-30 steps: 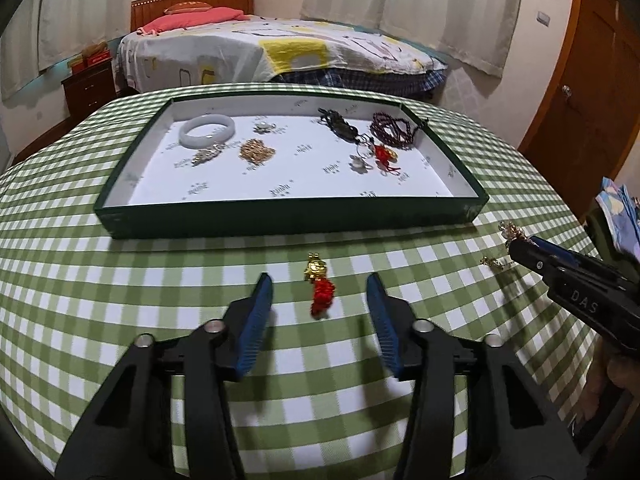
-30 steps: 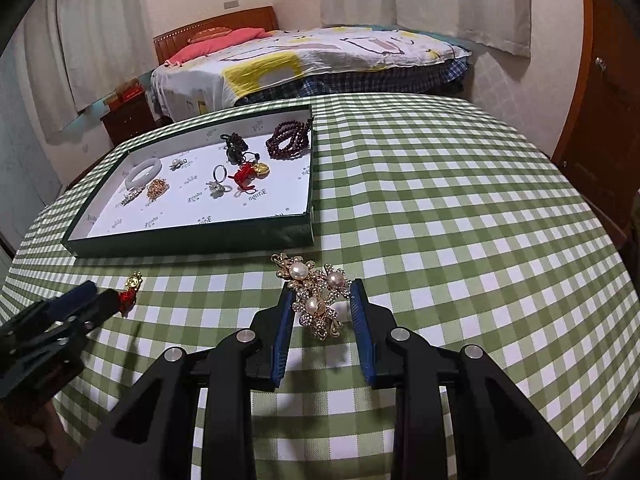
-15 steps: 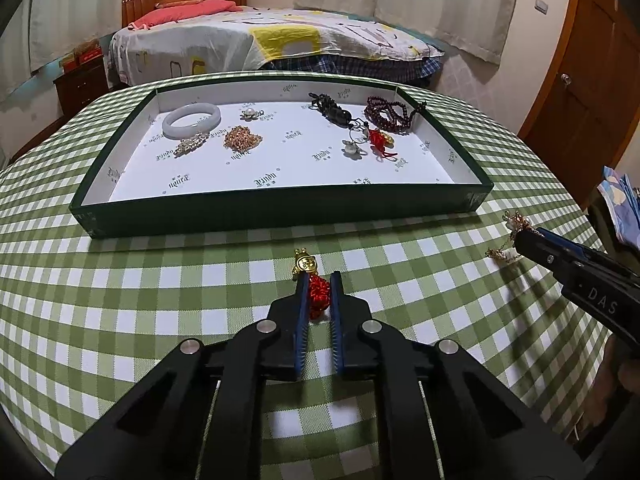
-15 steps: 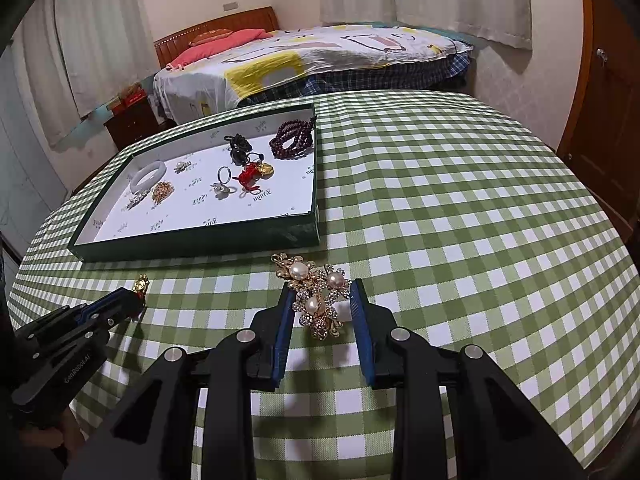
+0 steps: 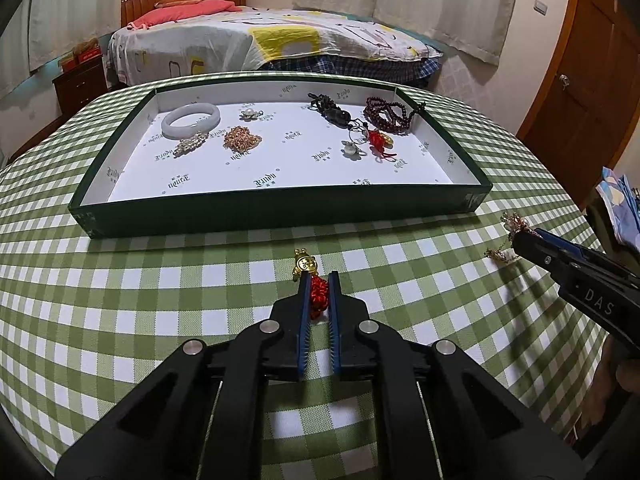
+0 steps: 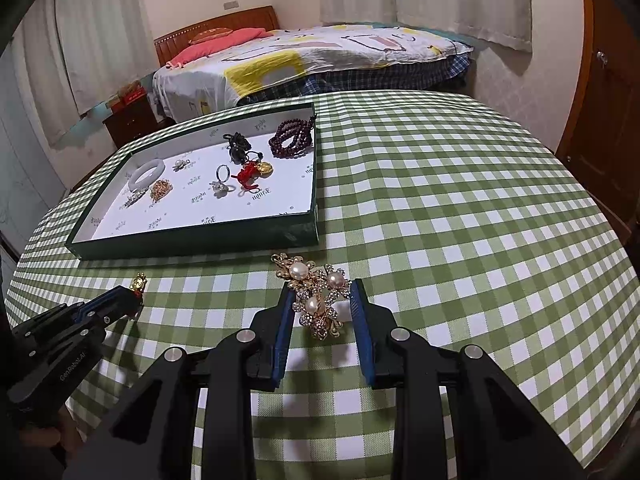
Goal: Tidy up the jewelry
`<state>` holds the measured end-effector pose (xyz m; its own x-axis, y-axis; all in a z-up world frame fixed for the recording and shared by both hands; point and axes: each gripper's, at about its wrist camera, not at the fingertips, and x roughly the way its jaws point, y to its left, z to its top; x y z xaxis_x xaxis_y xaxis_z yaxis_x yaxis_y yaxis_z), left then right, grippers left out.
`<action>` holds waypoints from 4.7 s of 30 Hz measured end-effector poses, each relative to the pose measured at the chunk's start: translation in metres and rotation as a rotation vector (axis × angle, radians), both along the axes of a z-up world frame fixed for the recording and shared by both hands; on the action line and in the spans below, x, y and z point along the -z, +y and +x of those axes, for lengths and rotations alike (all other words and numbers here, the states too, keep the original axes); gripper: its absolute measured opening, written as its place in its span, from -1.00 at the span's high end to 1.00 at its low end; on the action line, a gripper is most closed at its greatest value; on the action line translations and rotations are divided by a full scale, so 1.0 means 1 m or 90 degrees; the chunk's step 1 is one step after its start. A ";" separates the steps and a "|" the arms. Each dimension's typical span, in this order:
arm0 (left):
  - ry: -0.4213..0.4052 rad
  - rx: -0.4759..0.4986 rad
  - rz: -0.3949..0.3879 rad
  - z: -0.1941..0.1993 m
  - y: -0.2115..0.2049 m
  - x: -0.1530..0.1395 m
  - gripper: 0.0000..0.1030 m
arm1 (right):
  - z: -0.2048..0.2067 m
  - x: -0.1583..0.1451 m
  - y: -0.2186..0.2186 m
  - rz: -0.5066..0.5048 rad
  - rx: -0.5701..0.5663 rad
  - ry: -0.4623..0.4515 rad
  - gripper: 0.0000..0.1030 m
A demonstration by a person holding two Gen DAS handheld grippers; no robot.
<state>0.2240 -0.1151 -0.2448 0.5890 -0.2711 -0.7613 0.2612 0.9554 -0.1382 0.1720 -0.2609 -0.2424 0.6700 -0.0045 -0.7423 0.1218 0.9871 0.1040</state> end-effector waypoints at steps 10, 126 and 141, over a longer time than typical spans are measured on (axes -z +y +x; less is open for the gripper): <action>0.000 0.000 -0.003 0.000 -0.001 0.000 0.85 | 0.000 -0.001 0.000 -0.001 0.000 0.000 0.44; -0.039 -0.076 -0.006 0.108 0.060 -0.012 0.00 | 0.103 0.003 0.092 -0.019 -0.109 -0.033 -0.10; -0.118 -0.124 0.035 0.032 0.067 -0.066 -0.74 | 0.048 -0.035 0.085 -0.008 -0.077 -0.080 -0.46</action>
<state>0.2556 -0.0476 -0.1784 0.7567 -0.1007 -0.6459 0.0879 0.9948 -0.0522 0.2201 -0.1755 -0.2071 0.7535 0.0732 -0.6534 -0.0106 0.9950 0.0993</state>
